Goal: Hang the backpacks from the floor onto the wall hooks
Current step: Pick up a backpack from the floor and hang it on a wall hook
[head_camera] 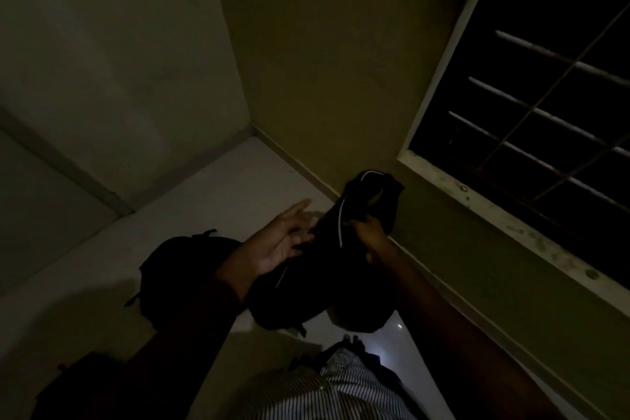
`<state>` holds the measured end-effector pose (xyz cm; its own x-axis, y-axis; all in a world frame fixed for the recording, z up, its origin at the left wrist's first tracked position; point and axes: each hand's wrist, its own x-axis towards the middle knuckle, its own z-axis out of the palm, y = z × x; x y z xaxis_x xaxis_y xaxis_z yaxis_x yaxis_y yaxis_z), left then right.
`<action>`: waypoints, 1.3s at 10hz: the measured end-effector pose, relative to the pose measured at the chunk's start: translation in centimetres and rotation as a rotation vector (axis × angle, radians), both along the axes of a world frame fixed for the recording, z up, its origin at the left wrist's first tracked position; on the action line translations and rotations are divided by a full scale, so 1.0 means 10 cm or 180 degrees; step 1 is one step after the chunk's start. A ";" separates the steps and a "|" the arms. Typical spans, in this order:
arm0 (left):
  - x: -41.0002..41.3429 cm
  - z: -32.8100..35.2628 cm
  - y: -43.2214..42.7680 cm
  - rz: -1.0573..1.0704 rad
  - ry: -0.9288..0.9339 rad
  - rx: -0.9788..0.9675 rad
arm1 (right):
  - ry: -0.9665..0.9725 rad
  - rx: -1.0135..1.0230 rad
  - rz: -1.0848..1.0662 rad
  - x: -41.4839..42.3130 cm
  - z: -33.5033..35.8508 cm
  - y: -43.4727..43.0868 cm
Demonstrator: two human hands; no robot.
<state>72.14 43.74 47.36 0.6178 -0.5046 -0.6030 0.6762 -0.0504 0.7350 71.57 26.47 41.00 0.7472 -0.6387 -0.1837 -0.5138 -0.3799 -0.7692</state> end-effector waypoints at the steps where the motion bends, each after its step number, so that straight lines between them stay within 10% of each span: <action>1: 0.16 -0.01 -0.27 0.0284 0.0004 0.0353 | 0.0241 0.1910 0.1260 -0.22 0.24 0.27; 3: 0.31 -0.10 -0.43 0.1698 -0.0874 0.1436 | -0.0015 0.2219 0.1626 -0.39 0.38 0.38; 7: -0.58 -0.24 -0.32 0.0586 -0.2415 0.1808 | 0.0032 0.2419 0.0936 -0.09 0.65 0.40; 10: -0.24 0.32 -0.16 0.1069 -0.0642 -0.0038 | -0.0099 0.1303 0.0872 -0.21 0.66 0.25; 13: 0.27 0.38 -0.32 0.1633 -0.1053 0.0918 | -0.0355 0.1614 0.1805 -0.47 0.72 0.45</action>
<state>74.85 40.53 51.12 0.9115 0.0548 -0.4075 0.4086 -0.0082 0.9127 66.92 30.98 48.25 0.9665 -0.0101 -0.2563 -0.2549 -0.1492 -0.9554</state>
